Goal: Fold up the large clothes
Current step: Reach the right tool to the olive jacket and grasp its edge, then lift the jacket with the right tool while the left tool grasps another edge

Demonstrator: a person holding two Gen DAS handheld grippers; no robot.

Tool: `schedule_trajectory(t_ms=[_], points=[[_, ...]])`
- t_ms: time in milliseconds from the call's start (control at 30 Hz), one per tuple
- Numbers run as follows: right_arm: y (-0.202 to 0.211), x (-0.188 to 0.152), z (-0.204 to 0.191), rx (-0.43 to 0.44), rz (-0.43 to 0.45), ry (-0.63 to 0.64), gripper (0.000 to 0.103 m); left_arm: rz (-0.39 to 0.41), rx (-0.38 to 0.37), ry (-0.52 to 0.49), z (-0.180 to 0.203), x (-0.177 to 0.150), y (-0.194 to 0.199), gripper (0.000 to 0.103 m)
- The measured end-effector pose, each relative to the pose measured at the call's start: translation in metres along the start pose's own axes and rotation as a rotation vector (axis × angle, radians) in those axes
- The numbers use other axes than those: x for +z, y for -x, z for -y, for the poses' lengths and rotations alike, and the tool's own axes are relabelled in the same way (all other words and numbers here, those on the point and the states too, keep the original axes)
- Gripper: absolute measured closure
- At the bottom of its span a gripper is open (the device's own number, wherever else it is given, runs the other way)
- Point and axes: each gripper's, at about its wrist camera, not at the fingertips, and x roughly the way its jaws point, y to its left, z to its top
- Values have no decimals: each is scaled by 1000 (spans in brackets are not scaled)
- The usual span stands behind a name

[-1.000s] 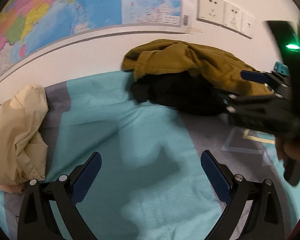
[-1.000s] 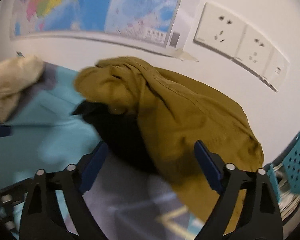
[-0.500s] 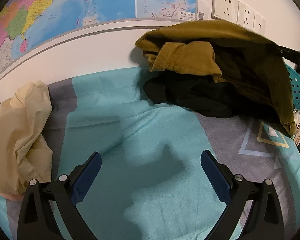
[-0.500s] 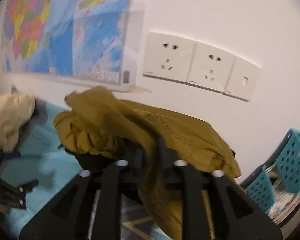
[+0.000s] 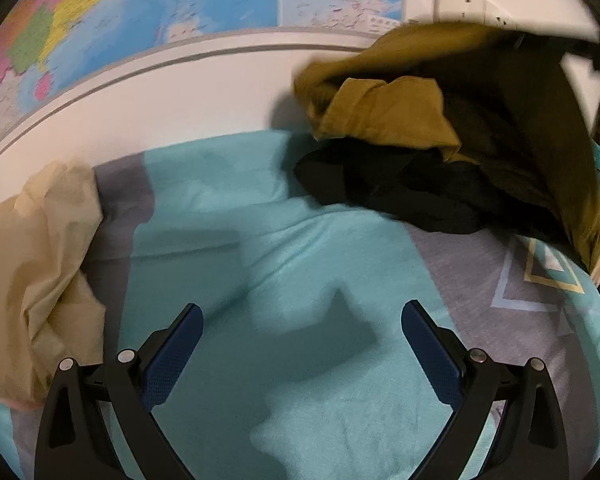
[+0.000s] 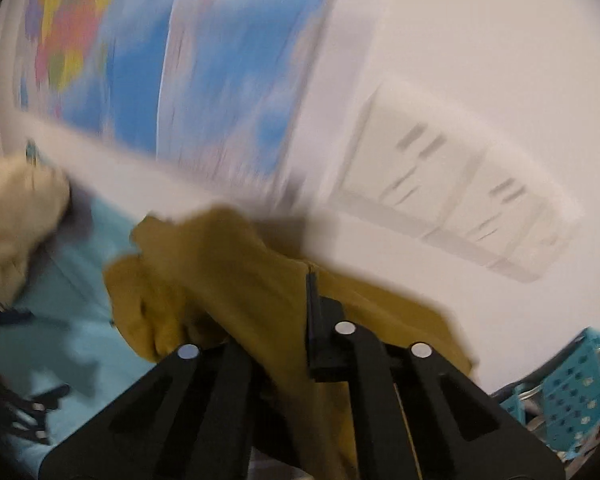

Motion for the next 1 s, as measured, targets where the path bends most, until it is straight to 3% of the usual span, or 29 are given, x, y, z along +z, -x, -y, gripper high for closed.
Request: schedule_trajectory(t_ms=[167,233,367,500,533,567,600,633,667,767,900,933,1000], points=[[88,33,65,10,111,-140,101,96,-138,-94,28,19,1,7],[120,39,85,-3,145,-179,101,139,-159,-133,41,25,1,7],[159,39,100,20,180,-231,101,195,-161,-149,68,43,-12,7],[184,39,107,23,205,-221,101,230,-101,-141,86,62,-32,7],[181,38,102,25,208,-225,101,224,-108,-136,89,66,-36,12],[186,35,107,29,215,-233,101,217,-134,-132,92,71,-40,34],[188,34,108,30,219,-238,101,209,-129,-133,95,75,-44,50],[190,33,108,25,225,-238,101,206,-104,-131,97,81,-48,80],[187,33,105,24,229,-236,101,205,-107,-129,97,87,-50,95],[211,36,113,25,279,-258,101,224,-167,-88,91,113,-39,100],[264,48,121,-3,374,-257,102,341,-223,-85,86,147,8,102],[278,50,122,-5,402,-260,102,363,-259,-78,85,154,21,100],[307,55,121,-23,452,-245,102,409,-325,-95,88,162,46,88]])
